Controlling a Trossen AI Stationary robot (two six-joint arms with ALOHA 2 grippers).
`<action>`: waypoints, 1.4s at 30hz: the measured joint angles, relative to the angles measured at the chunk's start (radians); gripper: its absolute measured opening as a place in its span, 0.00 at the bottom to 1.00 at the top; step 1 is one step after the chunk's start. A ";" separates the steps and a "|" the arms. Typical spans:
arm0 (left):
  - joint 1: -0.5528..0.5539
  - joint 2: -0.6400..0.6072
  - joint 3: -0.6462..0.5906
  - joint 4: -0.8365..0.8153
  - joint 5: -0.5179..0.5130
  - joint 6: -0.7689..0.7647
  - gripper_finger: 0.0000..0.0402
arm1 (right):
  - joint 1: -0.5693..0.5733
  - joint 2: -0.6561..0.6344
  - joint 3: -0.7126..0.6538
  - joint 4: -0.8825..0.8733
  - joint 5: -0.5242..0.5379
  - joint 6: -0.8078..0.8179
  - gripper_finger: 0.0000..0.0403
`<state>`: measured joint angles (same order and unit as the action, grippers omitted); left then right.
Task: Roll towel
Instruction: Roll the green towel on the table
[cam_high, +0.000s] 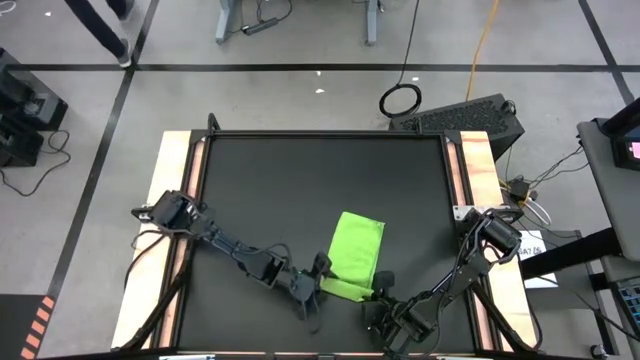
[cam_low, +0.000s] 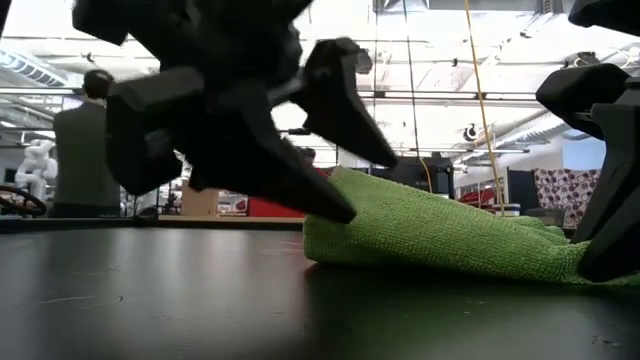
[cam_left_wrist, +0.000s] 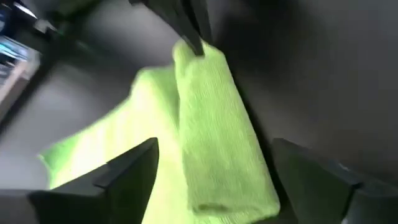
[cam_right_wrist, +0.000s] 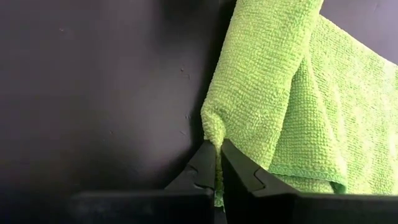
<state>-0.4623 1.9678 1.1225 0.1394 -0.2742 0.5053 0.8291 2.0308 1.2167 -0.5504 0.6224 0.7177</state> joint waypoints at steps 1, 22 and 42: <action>0.006 0.000 0.000 -0.014 0.015 -0.009 0.80 | 0.000 0.000 0.000 0.000 0.000 0.000 0.00; 0.031 0.021 0.000 -0.070 0.068 -0.038 0.29 | 0.000 0.000 0.000 0.003 0.000 0.008 0.00; 0.115 0.022 0.000 -0.074 0.356 -0.345 0.03 | 0.056 -0.087 -0.001 -0.039 0.127 -0.024 0.28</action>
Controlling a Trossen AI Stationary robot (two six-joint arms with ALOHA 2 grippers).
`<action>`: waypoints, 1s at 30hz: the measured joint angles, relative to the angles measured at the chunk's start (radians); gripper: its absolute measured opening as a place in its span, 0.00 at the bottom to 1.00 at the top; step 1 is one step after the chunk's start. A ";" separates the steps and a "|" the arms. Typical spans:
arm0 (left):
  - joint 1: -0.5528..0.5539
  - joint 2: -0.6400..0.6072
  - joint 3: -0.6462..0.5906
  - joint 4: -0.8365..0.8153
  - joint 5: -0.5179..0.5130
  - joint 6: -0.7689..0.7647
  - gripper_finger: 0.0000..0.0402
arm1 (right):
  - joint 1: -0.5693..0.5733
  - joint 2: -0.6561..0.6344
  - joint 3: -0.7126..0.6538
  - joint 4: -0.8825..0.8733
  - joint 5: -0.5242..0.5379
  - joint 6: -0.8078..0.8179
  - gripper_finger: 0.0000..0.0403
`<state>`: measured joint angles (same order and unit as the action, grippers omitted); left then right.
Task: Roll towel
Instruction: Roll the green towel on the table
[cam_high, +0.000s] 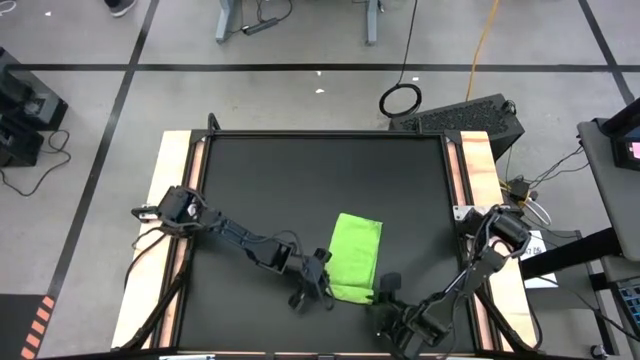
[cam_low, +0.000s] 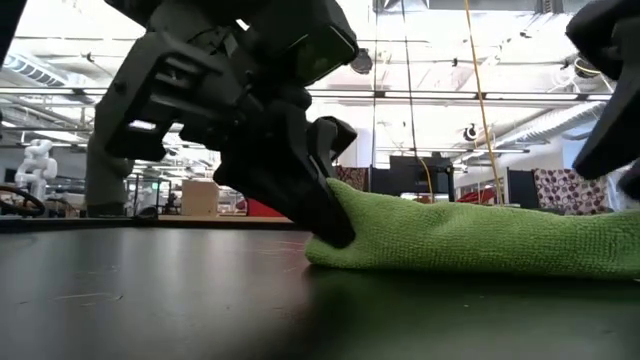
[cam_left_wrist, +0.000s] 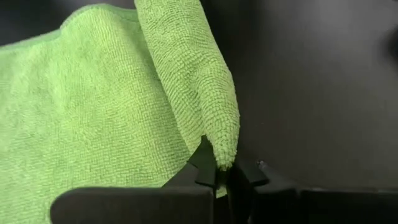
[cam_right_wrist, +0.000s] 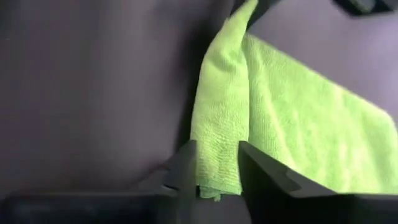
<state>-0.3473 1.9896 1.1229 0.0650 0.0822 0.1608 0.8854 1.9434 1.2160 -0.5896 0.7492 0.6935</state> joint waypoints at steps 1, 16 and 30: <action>0.004 0.000 0.000 0.000 0.013 -0.013 0.03 | 0.006 -0.001 0.000 0.009 0.004 -0.013 0.31; 0.093 0.001 0.000 -0.005 0.204 -0.285 0.03 | 0.046 0.103 0.000 0.172 0.148 -0.311 0.45; 0.125 0.112 0.004 0.097 0.396 -0.484 0.03 | 0.014 0.158 0.006 0.114 0.153 -0.304 0.44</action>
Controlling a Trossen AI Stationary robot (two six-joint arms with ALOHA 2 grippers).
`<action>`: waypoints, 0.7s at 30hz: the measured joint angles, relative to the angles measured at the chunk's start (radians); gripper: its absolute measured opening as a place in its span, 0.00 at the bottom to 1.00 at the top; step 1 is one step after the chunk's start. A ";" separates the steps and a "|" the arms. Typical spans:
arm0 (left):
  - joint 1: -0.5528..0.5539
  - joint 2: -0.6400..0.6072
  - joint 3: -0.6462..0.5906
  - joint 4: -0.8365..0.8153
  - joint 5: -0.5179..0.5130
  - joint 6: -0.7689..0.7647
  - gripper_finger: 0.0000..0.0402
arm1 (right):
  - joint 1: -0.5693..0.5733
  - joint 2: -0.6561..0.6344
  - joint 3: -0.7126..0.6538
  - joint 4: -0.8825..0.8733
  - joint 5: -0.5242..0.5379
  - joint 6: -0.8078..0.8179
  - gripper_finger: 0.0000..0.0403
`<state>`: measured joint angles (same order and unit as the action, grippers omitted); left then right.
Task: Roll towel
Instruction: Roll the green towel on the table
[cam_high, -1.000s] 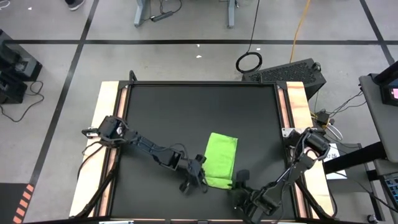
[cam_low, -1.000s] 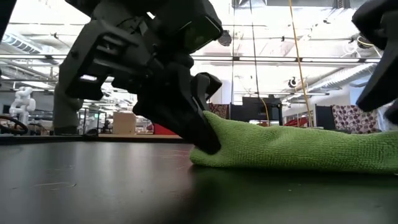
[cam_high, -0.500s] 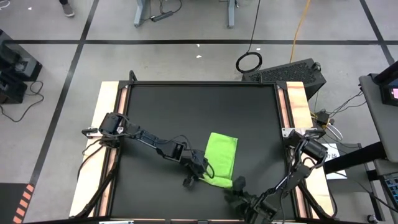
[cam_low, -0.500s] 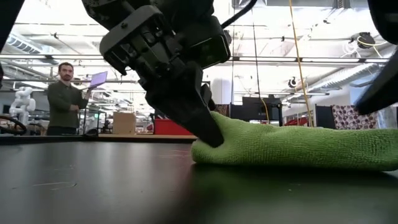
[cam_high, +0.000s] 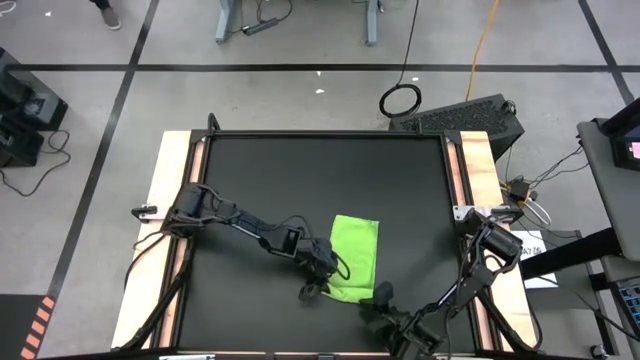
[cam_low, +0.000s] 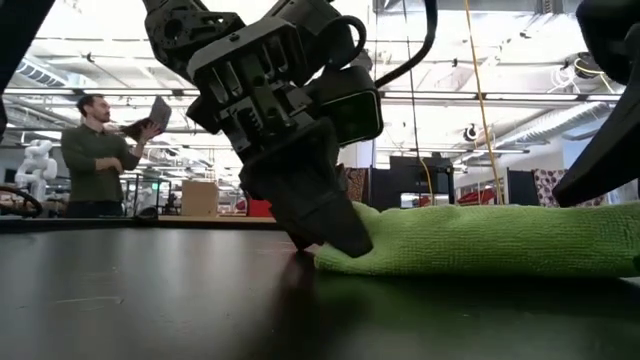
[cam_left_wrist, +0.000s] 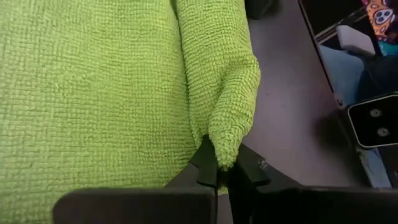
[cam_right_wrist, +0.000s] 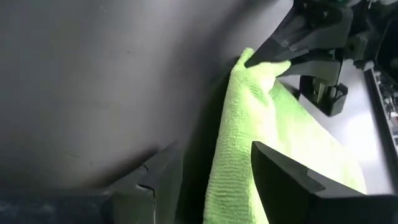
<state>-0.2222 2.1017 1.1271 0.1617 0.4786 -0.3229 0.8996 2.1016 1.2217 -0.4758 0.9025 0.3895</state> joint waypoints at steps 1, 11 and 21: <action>0.000 0.000 0.000 0.000 0.000 -0.001 0.03 | -0.002 0.000 0.001 -0.014 -0.001 0.018 0.44; 0.004 -0.007 0.000 -0.032 0.012 -0.005 0.03 | -0.002 0.002 0.001 -0.157 0.000 0.163 0.34; 0.001 -0.007 -0.002 -0.035 0.037 -0.027 0.03 | -0.033 -0.007 -0.046 -0.151 -0.133 0.297 0.27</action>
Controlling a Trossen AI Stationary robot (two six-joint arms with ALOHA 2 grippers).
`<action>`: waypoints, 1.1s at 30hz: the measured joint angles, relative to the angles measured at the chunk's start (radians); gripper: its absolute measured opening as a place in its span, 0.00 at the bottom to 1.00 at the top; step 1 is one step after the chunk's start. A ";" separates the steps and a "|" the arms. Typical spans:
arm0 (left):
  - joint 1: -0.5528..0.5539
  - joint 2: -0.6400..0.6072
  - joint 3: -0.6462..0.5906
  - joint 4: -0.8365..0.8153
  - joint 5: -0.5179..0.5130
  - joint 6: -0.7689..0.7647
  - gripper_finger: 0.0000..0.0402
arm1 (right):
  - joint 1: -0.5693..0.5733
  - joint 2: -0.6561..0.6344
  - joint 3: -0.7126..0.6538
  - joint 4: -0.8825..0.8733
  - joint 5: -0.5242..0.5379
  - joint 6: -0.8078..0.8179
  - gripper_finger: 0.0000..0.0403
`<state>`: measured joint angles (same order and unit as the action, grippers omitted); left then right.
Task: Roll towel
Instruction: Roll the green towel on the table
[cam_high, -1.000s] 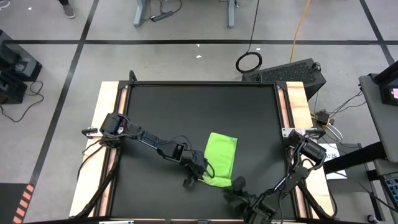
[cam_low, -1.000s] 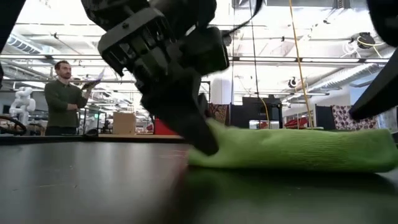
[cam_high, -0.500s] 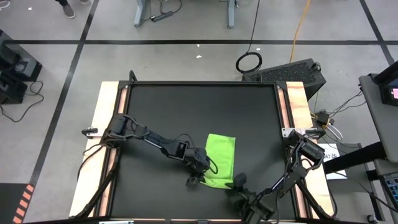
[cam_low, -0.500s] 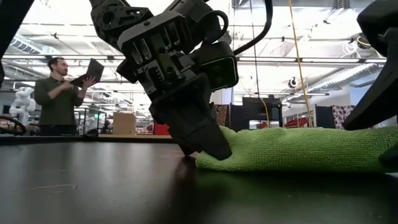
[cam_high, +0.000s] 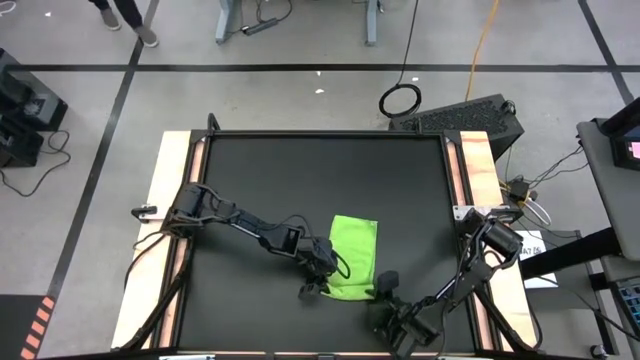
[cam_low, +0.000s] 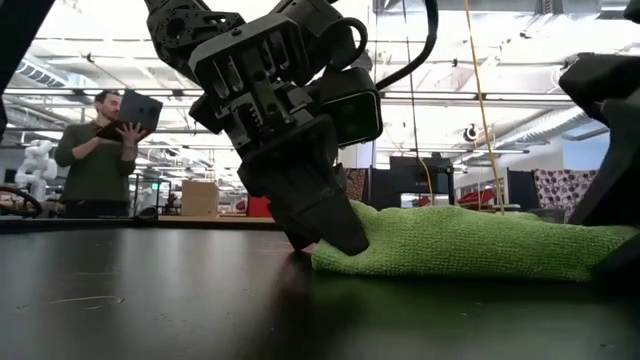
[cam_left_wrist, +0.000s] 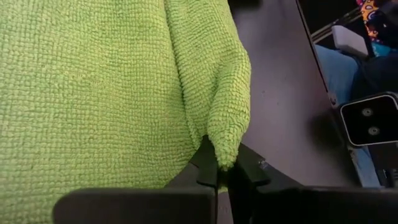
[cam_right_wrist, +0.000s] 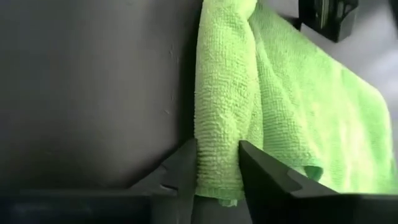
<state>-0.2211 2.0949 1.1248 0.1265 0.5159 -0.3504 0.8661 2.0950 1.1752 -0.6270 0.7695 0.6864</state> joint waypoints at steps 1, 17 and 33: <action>-0.001 0.000 0.000 0.000 -0.001 0.000 0.03 | -0.002 0.000 -0.001 0.004 -0.011 0.006 0.24; -0.118 -0.148 -0.008 -0.049 -0.291 0.265 0.43 | -0.058 -0.133 -0.017 0.050 -0.293 0.090 0.01; -0.390 -0.134 -0.004 0.055 -0.879 0.837 0.47 | -0.140 -0.177 -0.017 0.163 -0.507 0.097 0.00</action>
<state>-0.6108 1.9613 1.1206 0.1816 -0.3634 0.4866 0.7258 1.9182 1.1580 -0.4642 0.2625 0.7835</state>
